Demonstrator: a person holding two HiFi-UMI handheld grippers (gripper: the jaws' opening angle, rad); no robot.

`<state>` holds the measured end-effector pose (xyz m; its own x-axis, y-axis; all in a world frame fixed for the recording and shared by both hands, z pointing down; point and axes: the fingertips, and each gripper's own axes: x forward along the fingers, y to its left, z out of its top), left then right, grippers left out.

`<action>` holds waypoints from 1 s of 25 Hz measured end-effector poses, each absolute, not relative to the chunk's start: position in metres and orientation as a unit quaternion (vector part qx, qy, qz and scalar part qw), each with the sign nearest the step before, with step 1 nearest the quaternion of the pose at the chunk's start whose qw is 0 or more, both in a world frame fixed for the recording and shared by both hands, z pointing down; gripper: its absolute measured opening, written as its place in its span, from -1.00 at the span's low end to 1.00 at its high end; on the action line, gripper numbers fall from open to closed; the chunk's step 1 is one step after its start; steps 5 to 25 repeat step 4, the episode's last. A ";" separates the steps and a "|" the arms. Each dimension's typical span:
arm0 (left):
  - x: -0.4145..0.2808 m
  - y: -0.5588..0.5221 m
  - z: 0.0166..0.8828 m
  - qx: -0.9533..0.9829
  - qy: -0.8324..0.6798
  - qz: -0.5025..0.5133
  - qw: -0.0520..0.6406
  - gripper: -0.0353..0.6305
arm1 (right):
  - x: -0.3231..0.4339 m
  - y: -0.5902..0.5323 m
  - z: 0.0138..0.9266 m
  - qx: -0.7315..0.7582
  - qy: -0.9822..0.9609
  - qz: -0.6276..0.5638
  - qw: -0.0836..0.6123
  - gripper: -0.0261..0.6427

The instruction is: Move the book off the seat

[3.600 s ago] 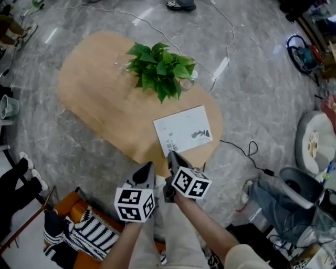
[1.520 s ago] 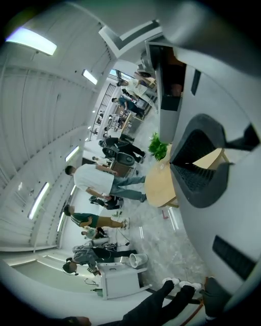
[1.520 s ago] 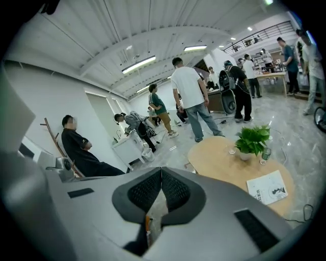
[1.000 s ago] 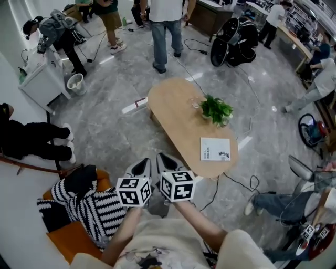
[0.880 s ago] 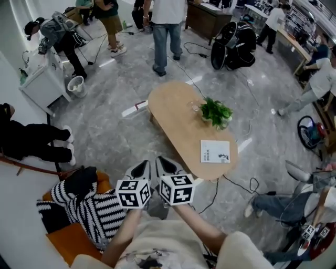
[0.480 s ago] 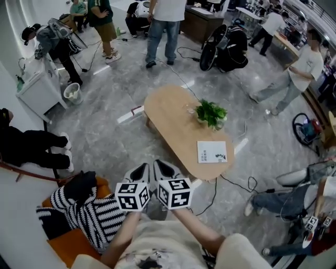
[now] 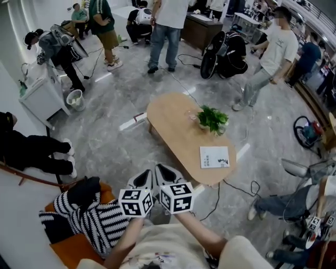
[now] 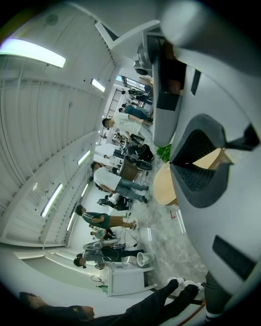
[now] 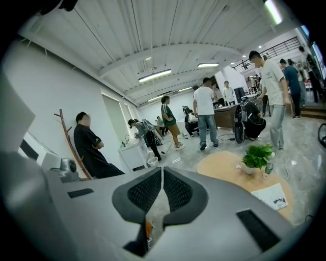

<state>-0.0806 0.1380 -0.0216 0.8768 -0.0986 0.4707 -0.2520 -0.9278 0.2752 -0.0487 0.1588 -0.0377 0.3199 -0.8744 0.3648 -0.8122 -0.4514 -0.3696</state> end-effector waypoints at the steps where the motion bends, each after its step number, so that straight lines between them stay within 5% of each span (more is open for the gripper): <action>1: -0.082 0.141 -0.020 0.954 -0.090 0.233 0.168 -0.87 | -0.051 0.161 -0.037 -0.810 0.521 -0.265 0.056 -0.90; 25: -0.089 0.145 -0.014 0.951 -0.088 0.240 0.172 -0.87 | -0.058 0.164 -0.034 -0.808 0.519 -0.273 0.056 -0.90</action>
